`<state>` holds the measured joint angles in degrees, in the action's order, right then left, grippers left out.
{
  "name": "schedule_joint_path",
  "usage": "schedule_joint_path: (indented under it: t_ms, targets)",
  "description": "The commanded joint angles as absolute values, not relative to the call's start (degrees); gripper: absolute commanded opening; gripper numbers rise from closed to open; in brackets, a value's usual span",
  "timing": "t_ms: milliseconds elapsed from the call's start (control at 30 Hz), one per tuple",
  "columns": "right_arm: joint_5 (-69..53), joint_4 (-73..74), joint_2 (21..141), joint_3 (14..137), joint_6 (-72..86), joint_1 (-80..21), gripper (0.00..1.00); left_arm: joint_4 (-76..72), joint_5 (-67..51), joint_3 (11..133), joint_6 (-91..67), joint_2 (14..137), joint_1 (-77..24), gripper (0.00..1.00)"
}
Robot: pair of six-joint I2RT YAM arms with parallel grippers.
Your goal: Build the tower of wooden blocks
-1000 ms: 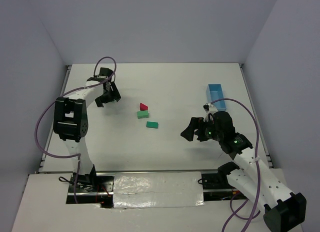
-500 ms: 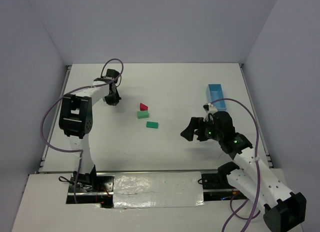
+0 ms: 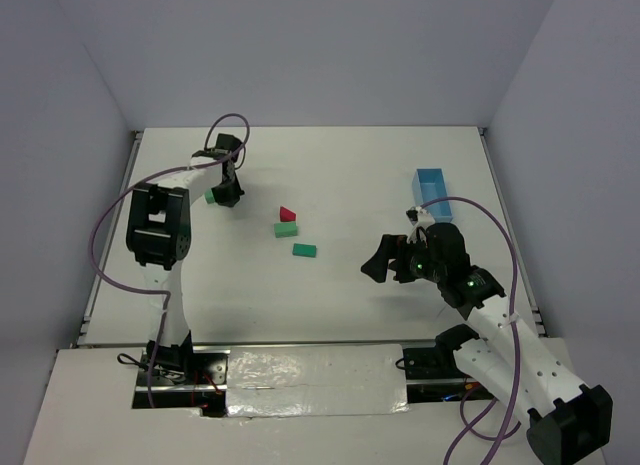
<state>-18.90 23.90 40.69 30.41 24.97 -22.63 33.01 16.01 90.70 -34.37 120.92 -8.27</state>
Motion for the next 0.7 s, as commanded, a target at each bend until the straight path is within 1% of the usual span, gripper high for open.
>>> schedule_joint_path:
  t_ms: [0, 433, 667]
  targets:
    - [-19.34, 21.80, 40.96, 30.23, 24.17, -22.94, 1.00, 34.28, 16.88, 92.72, -33.49, 122.87, -7.47, 0.17]
    - [-19.25, 21.80, 41.22, 30.23, 24.17, -22.94, 1.00, 34.45, 14.68, 94.40, -32.70, 123.66, -6.68, 0.17]
    - [-19.25, 21.71, 41.22, 30.15, 24.26, -22.94, 1.00, 33.31, 15.47, 90.09, -31.90, 120.41, -6.77, 0.16]
